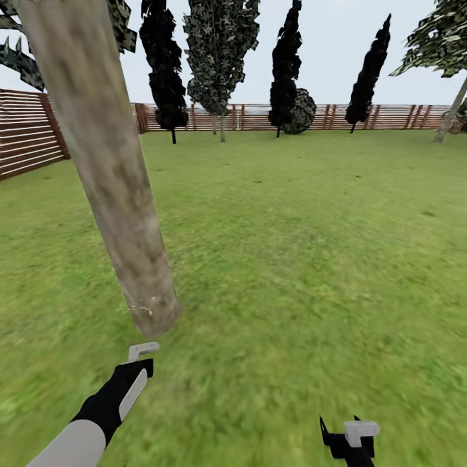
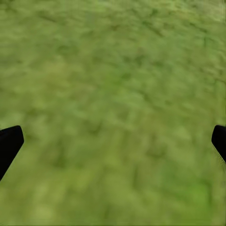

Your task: In the garden, pick up the pesticide atomizer on the floor and spray pesticide onto both trees until each tree trunk is fully covered.

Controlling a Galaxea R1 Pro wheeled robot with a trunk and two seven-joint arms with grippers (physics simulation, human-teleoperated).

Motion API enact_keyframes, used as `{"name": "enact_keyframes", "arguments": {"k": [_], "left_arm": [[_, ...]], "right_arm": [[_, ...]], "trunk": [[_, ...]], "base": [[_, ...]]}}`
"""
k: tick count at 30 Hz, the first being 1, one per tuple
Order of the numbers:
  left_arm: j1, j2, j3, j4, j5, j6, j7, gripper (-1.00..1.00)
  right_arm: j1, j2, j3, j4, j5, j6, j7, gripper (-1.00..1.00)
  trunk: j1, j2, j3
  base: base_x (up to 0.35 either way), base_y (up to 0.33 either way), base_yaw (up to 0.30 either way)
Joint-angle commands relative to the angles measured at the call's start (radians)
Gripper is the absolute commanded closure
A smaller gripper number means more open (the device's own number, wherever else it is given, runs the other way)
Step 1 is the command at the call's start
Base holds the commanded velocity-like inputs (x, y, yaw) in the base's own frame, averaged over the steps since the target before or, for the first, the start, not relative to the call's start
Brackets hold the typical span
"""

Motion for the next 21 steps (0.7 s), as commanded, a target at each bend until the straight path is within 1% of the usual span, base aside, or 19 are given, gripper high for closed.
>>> {"name": "enact_keyframes", "arguments": {"k": [1,4,10,12,14,15,16,17,18,19,20,21], "left_arm": [[0.0,0.0,0.0,0.0,-0.001,0.0,0.0,1.0],[0.0,0.001,0.0,0.0,-0.001,0.0,0.0,1.0],[-0.001,-0.003,-0.004,0.003,0.001,0.0,-0.003,1.0],[-0.019,-0.006,-0.007,-0.004,0.0,0.023,-0.008,1.0],[-0.072,-0.026,-0.009,-0.004,-0.005,0.105,-0.015,1.0],[-0.116,-0.047,-0.01,-0.003,-0.008,0.162,-0.017,1.0],[-0.142,-0.063,-0.011,0.001,-0.009,0.184,-0.019,1.0],[-0.157,-0.081,-0.019,0.002,-0.01,0.199,-0.019,1.0],[-0.169,-0.099,-0.045,-0.001,-0.011,0.221,-0.018,1.0],[-0.172,-0.103,-0.066,-0.003,-0.011,0.232,-0.017,1.0],[-0.175,-0.102,-0.088,-0.005,-0.012,0.241,-0.017,1.0],[-0.176,-0.091,-0.09,-0.006,-0.013,0.244,-0.018,1.0]], "right_arm": [[0.0,0.0,0.0,0.0,0.0,0.0,0.0,-1.0],[0.0,0.0,0.0,0.0,0.0,0.0,0.0,-1.0],[0.0,0.0,0.0,0.0,0.0,0.0,0.0,-1.0],[0.0,0.0,0.0,0.0,0.0,0.0,0.0,-1.0],[0.0,0.0,0.0,0.0,-0.001,0.0,0.0,-1.0],[0.0,0.0,0.0,0.0,-0.001,0.0,0.0,-1.0],[0.0,0.0,0.0,0.0,-0.001,0.0,0.0,-1.0],[0.0,0.0,0.0,0.0,-0.002,0.0,0.0,-1.0],[0.0,0.0,0.0,0.0,-0.002,0.0,0.0,-1.0],[0.0,0.0,0.0,0.0,-0.002,0.0,0.0,-1.0],[0.0,0.0,0.0,0.0,-0.001,0.0,0.0,-1.0],[0.0,0.0,0.0,0.0,-0.001,0.0,0.0,-1.0]], "trunk": [[0.0,0.0,0.0],[0.0,0.0,0.0],[0.0,0.0,0.0],[0.0,0.0,0.0],[0.0,0.0,0.0],[0.0,0.0,0.0],[0.0,0.0,0.0],[0.0,0.0,0.0],[0.0,0.0,0.0],[0.0,0.0,0.0],[0.0,0.0,0.0],[0.0,0.0,0.0]], "base": [[0.092,-0.265,0.276],[0.059,-0.136,0.276],[0.004,-0.008,0.266],[0.0,0.0,0.069],[0.0,0.0,0.018],[0.0,0.0,0.004],[0.0,0.0,0.002],[0.0,0.0,0.0],[0.0,0.0,0.0],[0.0,0.0,0.0],[0.0,0.0,0.0],[0.0,0.0,0.0]]}}
